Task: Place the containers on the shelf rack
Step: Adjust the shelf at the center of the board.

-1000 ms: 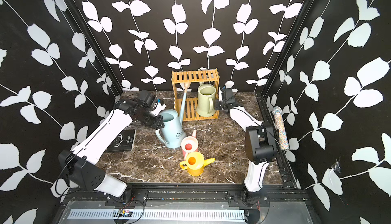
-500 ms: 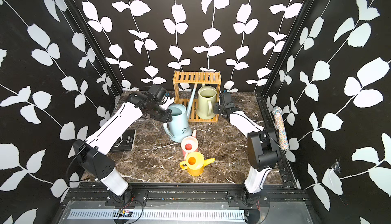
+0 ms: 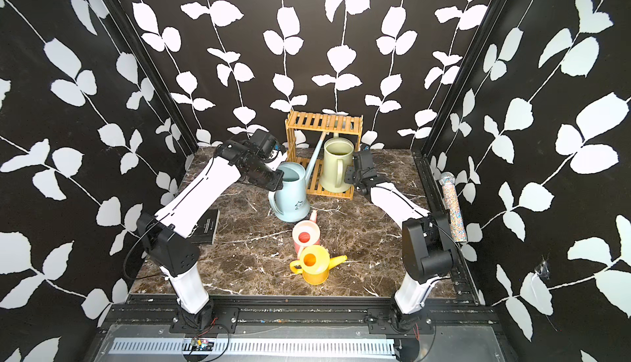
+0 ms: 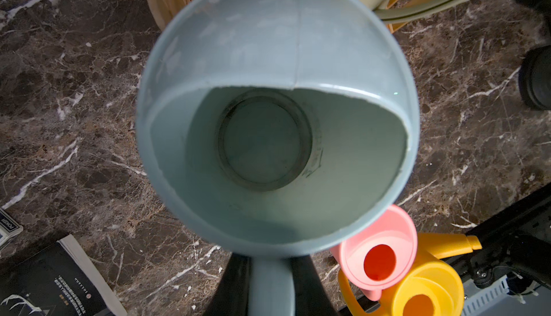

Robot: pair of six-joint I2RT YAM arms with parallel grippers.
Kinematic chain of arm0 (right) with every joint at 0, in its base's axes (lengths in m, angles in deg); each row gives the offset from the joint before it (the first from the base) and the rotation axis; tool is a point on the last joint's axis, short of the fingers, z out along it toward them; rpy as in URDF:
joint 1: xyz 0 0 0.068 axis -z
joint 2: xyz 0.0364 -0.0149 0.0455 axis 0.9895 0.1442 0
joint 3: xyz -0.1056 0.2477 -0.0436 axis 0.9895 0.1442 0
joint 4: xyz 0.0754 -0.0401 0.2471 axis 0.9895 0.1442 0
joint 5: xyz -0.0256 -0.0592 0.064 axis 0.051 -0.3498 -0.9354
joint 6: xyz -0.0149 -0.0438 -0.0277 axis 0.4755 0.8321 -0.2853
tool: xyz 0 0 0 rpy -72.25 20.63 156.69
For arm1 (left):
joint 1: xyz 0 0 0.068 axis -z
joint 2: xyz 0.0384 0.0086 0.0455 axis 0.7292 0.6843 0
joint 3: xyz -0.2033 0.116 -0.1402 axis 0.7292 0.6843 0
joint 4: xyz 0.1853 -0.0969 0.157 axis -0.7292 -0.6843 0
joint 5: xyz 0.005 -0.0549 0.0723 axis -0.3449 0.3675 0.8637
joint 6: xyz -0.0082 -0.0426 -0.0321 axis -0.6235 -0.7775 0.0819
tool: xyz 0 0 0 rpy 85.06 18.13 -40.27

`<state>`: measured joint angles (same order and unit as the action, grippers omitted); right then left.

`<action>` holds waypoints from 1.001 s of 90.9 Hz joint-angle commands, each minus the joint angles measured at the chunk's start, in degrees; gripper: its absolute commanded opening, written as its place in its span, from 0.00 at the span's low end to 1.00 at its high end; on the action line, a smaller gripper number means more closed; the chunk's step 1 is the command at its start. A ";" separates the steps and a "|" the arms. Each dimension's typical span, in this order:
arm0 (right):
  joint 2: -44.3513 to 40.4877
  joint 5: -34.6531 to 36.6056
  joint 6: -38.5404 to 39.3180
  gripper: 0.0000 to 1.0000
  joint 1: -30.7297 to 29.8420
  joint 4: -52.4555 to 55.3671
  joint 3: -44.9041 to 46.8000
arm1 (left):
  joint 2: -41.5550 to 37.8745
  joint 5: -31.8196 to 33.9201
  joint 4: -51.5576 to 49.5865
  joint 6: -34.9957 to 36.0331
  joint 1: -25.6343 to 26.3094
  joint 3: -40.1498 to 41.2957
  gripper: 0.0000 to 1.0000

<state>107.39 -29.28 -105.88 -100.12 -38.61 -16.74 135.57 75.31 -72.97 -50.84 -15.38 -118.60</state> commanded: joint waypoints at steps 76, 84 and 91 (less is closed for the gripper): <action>-2.95 -0.06 -1.48 0.03 -3.55 2.10 2.59 | -1.34 -2.08 14.75 -10.29 -1.55 0.32 0.00; -2.96 -0.21 -1.50 0.03 -3.53 1.76 2.84 | -0.21 -0.21 18.49 -7.61 -1.73 0.77 0.00; -2.82 -0.40 -1.39 0.03 -3.56 1.78 2.89 | 0.35 1.16 20.37 -5.66 -1.73 1.30 0.00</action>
<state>106.95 -26.74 -108.28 -102.38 -37.61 -15.10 135.57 72.99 -62.35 -60.63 -16.64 -115.84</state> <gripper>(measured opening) 0.134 0.193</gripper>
